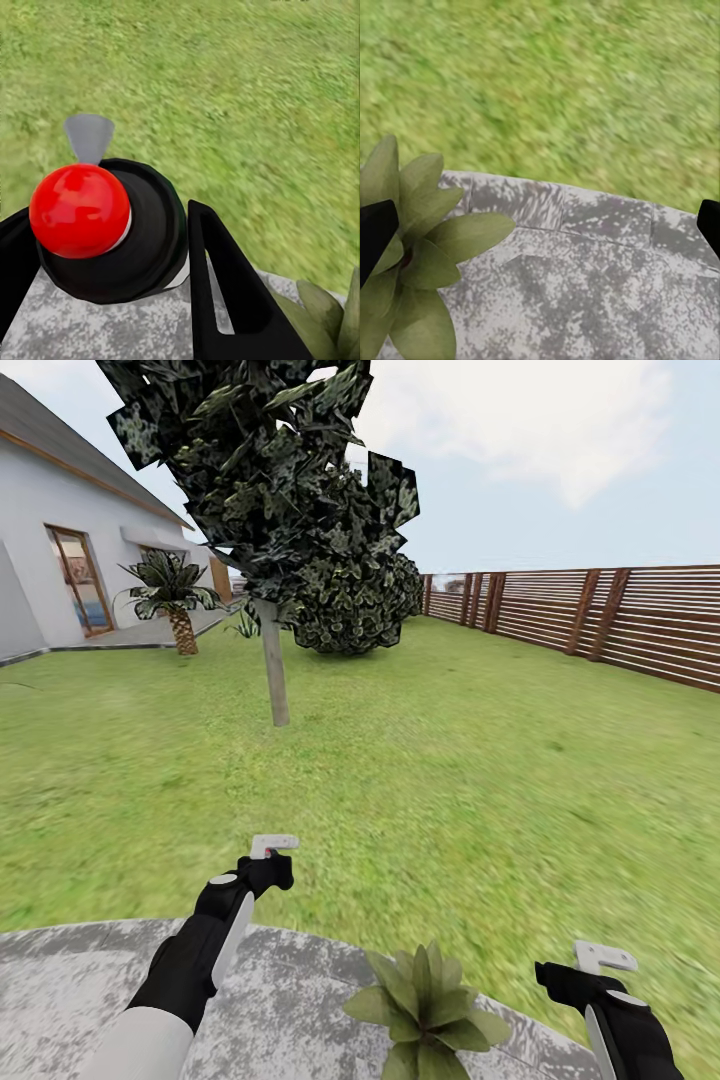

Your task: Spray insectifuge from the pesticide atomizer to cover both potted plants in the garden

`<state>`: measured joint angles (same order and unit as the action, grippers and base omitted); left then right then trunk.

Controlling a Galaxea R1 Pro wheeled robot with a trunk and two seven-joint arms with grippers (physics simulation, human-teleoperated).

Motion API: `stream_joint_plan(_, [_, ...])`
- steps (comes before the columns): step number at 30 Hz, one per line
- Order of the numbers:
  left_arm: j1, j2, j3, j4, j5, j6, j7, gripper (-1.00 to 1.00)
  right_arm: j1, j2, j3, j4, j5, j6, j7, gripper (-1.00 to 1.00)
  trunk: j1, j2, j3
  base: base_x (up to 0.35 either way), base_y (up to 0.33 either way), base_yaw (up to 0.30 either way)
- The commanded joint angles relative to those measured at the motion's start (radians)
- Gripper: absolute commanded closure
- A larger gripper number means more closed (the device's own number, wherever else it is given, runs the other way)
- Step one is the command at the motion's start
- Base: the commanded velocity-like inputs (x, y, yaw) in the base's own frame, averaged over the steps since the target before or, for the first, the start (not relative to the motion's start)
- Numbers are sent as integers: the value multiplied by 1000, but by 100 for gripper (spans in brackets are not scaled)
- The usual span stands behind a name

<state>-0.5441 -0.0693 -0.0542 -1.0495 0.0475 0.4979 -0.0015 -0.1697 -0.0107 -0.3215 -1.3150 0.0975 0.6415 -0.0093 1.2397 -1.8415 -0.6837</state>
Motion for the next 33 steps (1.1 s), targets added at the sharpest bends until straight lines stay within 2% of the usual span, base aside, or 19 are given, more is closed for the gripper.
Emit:
stream_joint_plan(1, [0,0,0,-1,5,5,0,100,-1,0,1,-1,10,6,2,-100,0,-1,-1,12,12,0])
stream_joint_plan(33, [0,5,5,-1,5,10,0,100,-1,-2,1,0,14,6,2,-100,0,-1,-1,1,1,0])
